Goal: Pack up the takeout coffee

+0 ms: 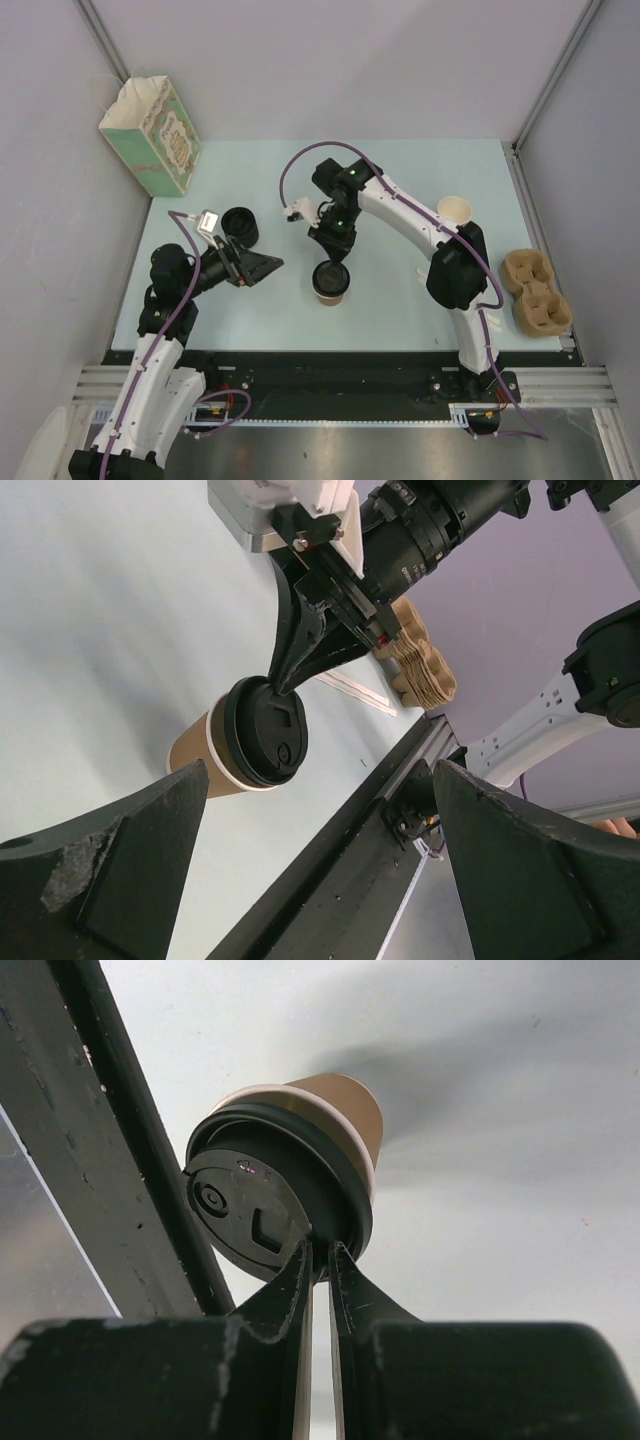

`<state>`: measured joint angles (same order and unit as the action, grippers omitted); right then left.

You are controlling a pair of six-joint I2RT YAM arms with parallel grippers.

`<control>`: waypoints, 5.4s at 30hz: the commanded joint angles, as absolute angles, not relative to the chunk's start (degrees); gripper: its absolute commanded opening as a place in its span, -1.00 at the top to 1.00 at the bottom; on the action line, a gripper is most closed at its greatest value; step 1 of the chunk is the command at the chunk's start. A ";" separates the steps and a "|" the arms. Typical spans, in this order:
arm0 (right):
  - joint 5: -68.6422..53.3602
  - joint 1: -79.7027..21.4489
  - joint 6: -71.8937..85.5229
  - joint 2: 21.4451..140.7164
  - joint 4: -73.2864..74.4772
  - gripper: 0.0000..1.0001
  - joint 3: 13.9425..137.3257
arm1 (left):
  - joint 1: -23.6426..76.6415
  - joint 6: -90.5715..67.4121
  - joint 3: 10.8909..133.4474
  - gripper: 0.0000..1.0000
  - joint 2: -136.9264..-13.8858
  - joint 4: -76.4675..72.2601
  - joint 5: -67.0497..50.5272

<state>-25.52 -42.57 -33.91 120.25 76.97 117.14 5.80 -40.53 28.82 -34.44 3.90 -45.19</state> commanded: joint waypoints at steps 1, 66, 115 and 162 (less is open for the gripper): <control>-26.81 -42.89 -32.96 121.29 86.92 1.00 119.62 | 5.27 -40.96 28.13 -0.98 -33.93 1.23 -45.62; -61.62 -30.31 9.66 89.65 35.08 0.10 74.54 | 21.26 -47.02 33.13 0.80 -62.74 -15.38 -56.78; -54.14 -33.84 8.62 99.06 35.94 0.53 73.04 | 25.58 -35.95 39.46 1.00 -83.06 -2.11 -41.57; -45.35 -28.48 13.09 105.03 30.15 0.80 65.39 | 25.75 -36.30 39.11 1.00 -83.06 -2.99 -41.84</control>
<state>-53.95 -28.60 14.20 101.67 32.12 66.85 25.41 -38.94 39.13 -81.89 -4.99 -45.65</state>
